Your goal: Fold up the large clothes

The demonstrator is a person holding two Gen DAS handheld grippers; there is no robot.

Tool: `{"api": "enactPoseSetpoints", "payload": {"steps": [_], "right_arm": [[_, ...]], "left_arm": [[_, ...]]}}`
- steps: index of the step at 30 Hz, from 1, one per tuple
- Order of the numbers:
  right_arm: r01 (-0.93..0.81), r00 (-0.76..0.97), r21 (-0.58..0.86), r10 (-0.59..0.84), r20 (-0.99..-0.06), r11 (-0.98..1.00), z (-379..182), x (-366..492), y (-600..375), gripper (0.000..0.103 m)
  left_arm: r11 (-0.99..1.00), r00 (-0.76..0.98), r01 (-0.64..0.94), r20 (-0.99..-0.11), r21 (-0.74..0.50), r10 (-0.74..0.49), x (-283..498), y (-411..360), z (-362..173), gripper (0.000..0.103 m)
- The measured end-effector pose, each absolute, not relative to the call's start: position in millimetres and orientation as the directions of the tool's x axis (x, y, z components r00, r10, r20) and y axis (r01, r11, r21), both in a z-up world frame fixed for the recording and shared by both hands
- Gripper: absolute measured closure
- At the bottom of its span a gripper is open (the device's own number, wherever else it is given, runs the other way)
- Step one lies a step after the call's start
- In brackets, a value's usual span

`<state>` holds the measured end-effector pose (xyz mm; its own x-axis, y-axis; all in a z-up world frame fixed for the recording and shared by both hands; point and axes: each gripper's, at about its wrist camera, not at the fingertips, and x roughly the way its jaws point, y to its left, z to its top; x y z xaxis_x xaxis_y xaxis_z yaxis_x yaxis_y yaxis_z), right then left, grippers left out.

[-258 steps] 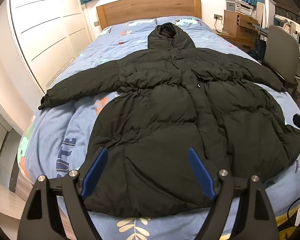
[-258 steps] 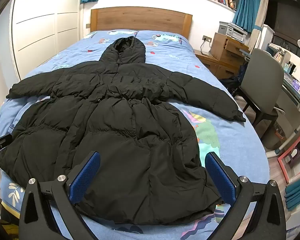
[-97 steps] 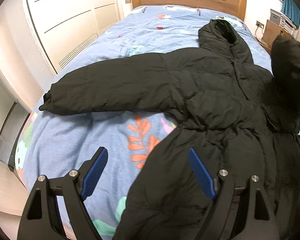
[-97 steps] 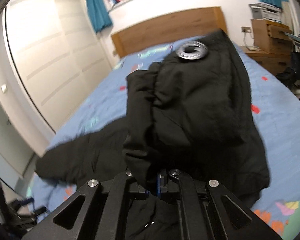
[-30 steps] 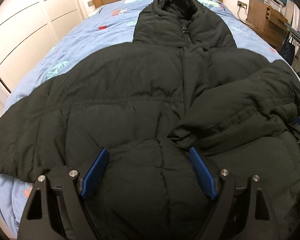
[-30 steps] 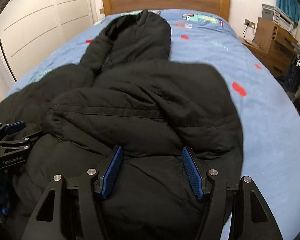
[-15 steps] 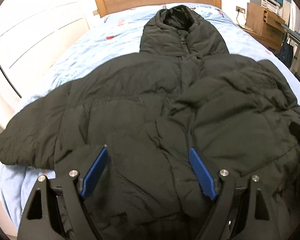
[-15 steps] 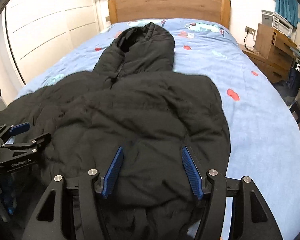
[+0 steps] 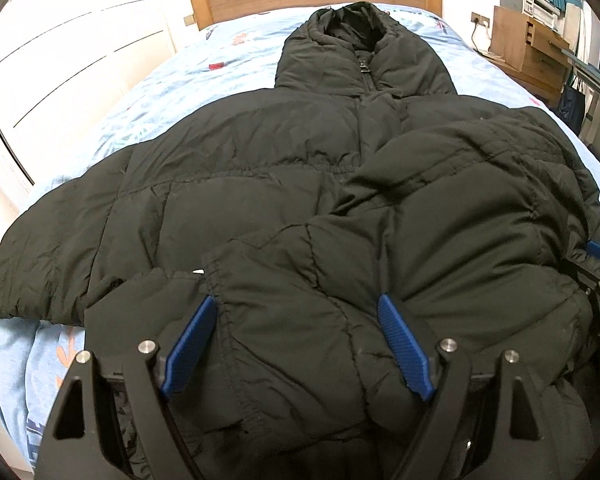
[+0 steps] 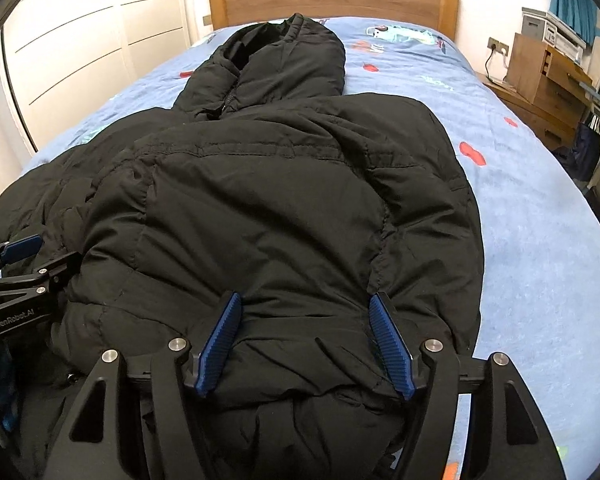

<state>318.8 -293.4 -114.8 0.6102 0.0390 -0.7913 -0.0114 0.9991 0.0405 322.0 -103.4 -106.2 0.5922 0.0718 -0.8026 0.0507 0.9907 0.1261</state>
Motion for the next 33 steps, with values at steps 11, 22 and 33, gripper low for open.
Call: {"api": "enactPoseSetpoints", "payload": {"steps": [11, 22, 33], "right_arm": [[0.010, 0.587, -0.038, -0.036, -0.809, 0.999, -95, 308, -279, 0.037], [-0.010, 0.625, -0.060, -0.041, -0.780, 0.998, -36, 247, -244, 0.037], [-0.025, 0.657, -0.069, -0.035, -0.753, 0.997, 4, 164, -177, 0.033]], "left_arm": [[0.994, 0.582, 0.055, -0.812, 0.098, 0.048, 305, -97, -87, 0.020], [0.998, 0.645, 0.054, -0.764, 0.043, -0.002, 243, -56, -19, 0.020], [0.998, 0.650, 0.032, -0.759, 0.053, 0.019, 157, 13, 12, 0.020]]}}
